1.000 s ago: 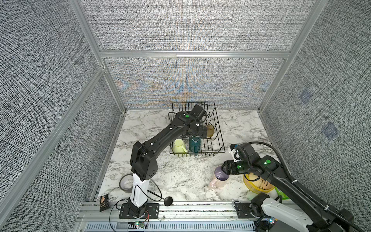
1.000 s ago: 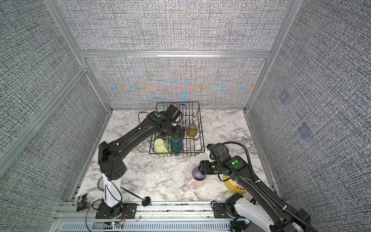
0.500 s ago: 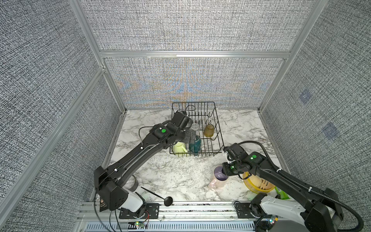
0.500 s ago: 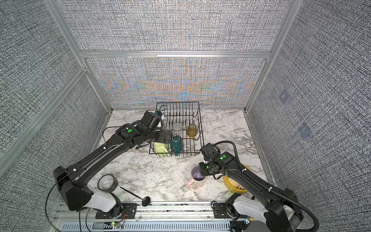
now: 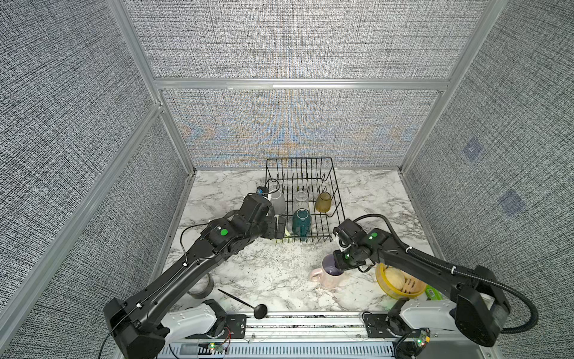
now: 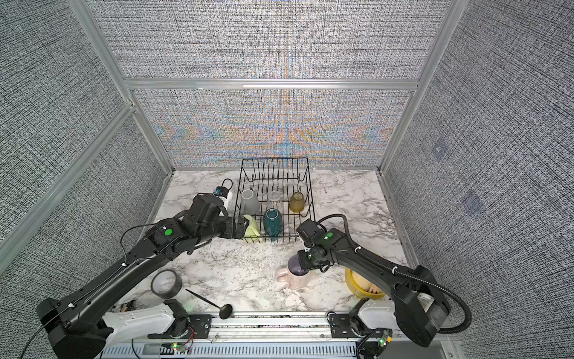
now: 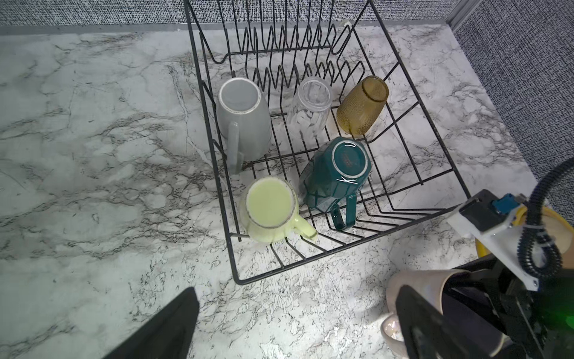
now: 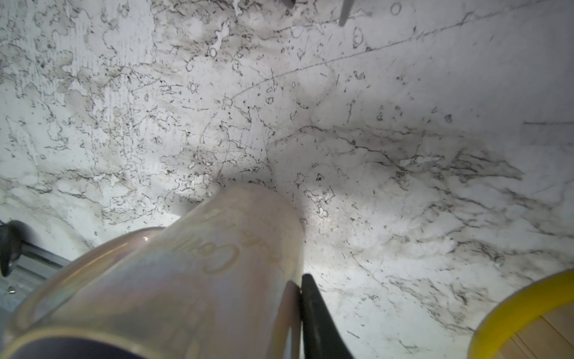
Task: Load cups into a dish rack
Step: Pick up the cup from the bottom-center of the table, then place the cup upside down at the dish rack.
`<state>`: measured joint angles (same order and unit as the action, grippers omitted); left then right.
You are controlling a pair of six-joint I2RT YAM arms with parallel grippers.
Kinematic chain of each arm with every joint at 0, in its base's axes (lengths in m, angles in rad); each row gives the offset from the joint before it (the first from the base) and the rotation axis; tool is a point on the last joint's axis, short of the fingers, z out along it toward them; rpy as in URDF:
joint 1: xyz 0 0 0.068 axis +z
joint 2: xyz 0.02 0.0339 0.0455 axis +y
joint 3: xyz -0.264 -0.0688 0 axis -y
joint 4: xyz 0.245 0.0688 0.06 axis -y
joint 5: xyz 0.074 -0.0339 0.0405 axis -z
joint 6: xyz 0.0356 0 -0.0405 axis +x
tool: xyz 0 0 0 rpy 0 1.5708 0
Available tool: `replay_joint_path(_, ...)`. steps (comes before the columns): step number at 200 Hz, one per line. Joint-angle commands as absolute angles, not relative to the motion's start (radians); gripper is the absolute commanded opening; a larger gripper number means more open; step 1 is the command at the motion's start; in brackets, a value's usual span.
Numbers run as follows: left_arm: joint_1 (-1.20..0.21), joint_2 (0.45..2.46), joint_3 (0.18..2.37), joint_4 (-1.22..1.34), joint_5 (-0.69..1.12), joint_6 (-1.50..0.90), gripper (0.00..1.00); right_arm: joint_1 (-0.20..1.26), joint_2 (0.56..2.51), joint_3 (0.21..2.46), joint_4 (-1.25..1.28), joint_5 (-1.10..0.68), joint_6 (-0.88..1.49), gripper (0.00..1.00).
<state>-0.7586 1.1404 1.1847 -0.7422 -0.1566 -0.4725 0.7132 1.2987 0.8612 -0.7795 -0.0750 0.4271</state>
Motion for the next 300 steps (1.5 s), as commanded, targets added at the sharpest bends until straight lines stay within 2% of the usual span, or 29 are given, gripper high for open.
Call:
replay_joint_path(1,-0.757,1.132,1.183,-0.691,-0.134,-0.482,0.99,0.725,1.267,0.863,-0.745,-0.1,0.428,0.07)
replay_joint_path(24,-0.756,1.137,1.193,-0.7,-0.091,-0.489,0.99,0.729,1.199,0.863,-0.696,-0.108,0.434,0.0)
replay_joint_path(56,-0.756,1.155,1.226,-0.72,0.016,-0.502,0.97,0.73,1.054,0.824,-0.531,-0.142,0.458,0.0)
replay_joint_path(95,-0.756,1.147,1.227,-0.674,0.149,-0.589,0.94,0.732,0.874,0.653,-0.083,0.075,0.385,0.0)
replay_joint_path(113,-0.757,1.149,1.227,-0.667,0.163,-0.618,0.92,0.732,0.864,0.573,0.161,0.17,0.325,0.0)
replay_joint_path(130,-0.756,1.163,1.234,-0.682,0.175,-0.639,0.91,0.732,0.887,0.566,0.281,0.218,0.263,0.0)
replay_joint_path(174,-0.756,1.198,1.197,-0.644,0.395,-0.756,0.9,0.732,0.943,0.503,0.654,0.165,0.042,0.0)
replay_joint_path(210,-0.753,1.18,1.155,-0.508,0.565,-0.883,0.9,0.732,0.946,0.509,0.728,0.053,-0.064,0.0)
replay_joint_path(234,-0.752,1.166,1.116,-0.398,0.647,-0.94,0.89,0.732,0.95,0.47,0.863,-0.015,-0.081,0.0)
replay_joint_path(263,-0.753,1.167,1.093,-0.331,0.729,-0.965,0.74,0.732,0.951,0.458,0.9,-0.133,-0.11,0.0)
replay_joint_path(300,-0.752,1.172,1.09,-0.272,0.812,-0.994,0.46,0.732,0.933,0.429,0.952,-0.148,-0.16,0.0)
